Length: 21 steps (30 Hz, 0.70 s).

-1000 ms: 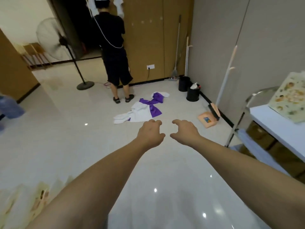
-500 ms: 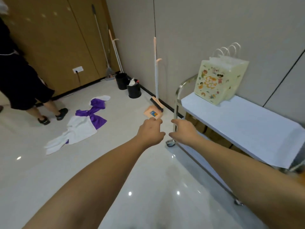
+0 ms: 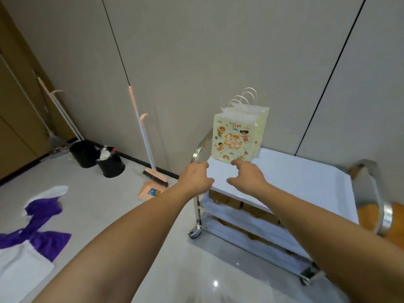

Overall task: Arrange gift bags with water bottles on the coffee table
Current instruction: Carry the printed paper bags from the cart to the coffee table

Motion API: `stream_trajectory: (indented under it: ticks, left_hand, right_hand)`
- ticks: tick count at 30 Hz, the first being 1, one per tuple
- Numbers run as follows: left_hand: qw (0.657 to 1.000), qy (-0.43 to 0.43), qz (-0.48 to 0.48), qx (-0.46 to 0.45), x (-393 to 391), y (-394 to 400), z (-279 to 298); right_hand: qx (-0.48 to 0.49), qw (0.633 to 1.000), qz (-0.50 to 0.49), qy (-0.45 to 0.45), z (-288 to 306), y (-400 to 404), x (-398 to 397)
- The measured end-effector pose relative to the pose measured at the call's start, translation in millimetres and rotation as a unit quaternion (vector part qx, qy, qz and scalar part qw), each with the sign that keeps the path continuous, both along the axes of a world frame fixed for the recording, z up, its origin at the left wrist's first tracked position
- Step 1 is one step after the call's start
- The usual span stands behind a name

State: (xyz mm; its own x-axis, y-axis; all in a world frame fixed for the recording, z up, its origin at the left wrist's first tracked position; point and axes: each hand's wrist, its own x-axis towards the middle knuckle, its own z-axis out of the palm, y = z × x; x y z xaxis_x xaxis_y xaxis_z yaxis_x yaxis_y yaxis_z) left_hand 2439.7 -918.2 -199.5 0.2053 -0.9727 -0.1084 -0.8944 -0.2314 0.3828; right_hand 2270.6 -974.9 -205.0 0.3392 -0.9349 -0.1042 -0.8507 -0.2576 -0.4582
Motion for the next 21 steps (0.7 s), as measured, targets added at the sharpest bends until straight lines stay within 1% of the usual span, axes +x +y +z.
stream_trajectory:
  ticks: [3,6,12,16,21]
  left_hand:
    - [0.999,0.039,0.008,-0.016,19.7,-36.5,7.1]
    - [0.998,0.055,-0.008,-0.022,30.5,-71.6,6.6]
    - [0.999,0.025,-0.044,-0.018,43.4,-160.7,-0.6]
    - [0.998,0.045,-0.033,0.0,45.8,-225.6,-4.6]
    - [0.998,0.046,-0.033,0.011,43.8,-297.5,2.4]
  right_hand:
    - [-0.007,0.999,-0.036,-0.017,2.5,-22.1,16.7]
    - [-0.009,0.998,-0.059,-0.016,2.8,-48.2,26.0]
    - [-0.038,0.991,-0.11,-0.067,10.6,-136.9,40.5]
    - [-0.043,0.984,-0.144,-0.093,12.4,-211.5,51.0]
    - [-0.073,0.975,-0.185,-0.099,16.4,-291.4,60.8]
